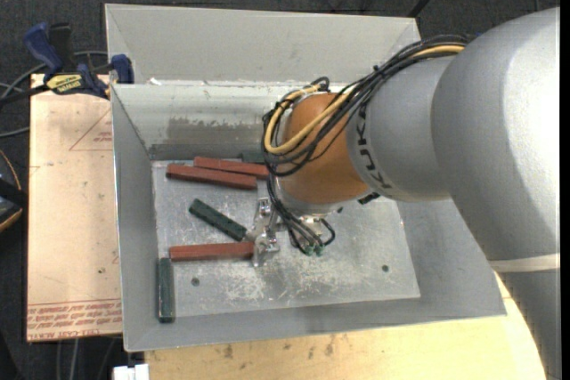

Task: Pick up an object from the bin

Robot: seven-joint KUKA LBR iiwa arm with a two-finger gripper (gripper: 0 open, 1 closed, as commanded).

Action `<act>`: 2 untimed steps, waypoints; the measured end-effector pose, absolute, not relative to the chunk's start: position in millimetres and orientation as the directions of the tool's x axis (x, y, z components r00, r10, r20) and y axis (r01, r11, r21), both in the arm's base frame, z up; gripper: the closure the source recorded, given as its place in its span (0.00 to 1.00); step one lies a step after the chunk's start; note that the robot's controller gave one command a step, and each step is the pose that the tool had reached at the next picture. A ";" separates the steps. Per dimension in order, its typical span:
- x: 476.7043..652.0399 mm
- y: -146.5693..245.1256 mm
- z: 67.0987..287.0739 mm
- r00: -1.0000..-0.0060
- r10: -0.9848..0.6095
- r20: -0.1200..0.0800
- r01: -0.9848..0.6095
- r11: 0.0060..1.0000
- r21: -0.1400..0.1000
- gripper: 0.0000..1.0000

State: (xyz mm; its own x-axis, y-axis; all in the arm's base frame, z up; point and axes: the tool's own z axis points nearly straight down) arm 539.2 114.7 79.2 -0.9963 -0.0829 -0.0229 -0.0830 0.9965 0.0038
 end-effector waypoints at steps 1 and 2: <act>539.2 114.8 79.2 -0.996 -0.083 -0.023 -0.083 0.997 0.004 1.00; 541.7 116.1 240.0 -0.995 -0.097 -0.009 -0.097 0.995 0.001 1.00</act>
Offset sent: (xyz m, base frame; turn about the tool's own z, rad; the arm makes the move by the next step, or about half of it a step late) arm 0.0004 0.0008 0.1584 -0.0126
